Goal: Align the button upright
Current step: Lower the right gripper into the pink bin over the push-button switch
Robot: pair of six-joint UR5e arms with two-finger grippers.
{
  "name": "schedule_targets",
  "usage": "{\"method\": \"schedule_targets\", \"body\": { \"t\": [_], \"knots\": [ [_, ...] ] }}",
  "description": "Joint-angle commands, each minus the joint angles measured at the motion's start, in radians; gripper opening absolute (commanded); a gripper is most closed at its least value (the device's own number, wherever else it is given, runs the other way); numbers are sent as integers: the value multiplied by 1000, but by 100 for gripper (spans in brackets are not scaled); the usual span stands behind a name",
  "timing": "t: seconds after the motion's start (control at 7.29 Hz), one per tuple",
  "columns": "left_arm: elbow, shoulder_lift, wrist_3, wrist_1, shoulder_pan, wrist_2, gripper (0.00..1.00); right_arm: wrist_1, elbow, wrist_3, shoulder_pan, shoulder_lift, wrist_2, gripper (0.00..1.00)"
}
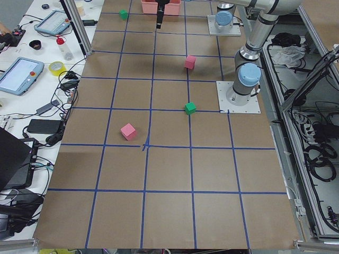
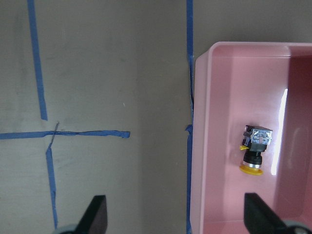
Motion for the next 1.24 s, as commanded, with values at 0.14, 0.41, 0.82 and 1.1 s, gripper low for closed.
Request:
{"method": "schedule_targets", "body": {
  "t": [0.14, 0.41, 0.82, 1.1],
  "knots": [
    [0, 0, 0, 0, 0, -1, 100, -195, 78, -86, -115, 69, 12, 100],
    [0, 0, 0, 0, 0, -1, 100, -320, 157, -84, -140, 93, 8, 99],
    [0, 0, 0, 0, 0, -1, 100, -345, 169, -80, -187, 170, 1, 99],
    [0, 0, 0, 0, 0, -1, 100, -354, 172, -86, -190, 195, -8, 99]
  ]
}}
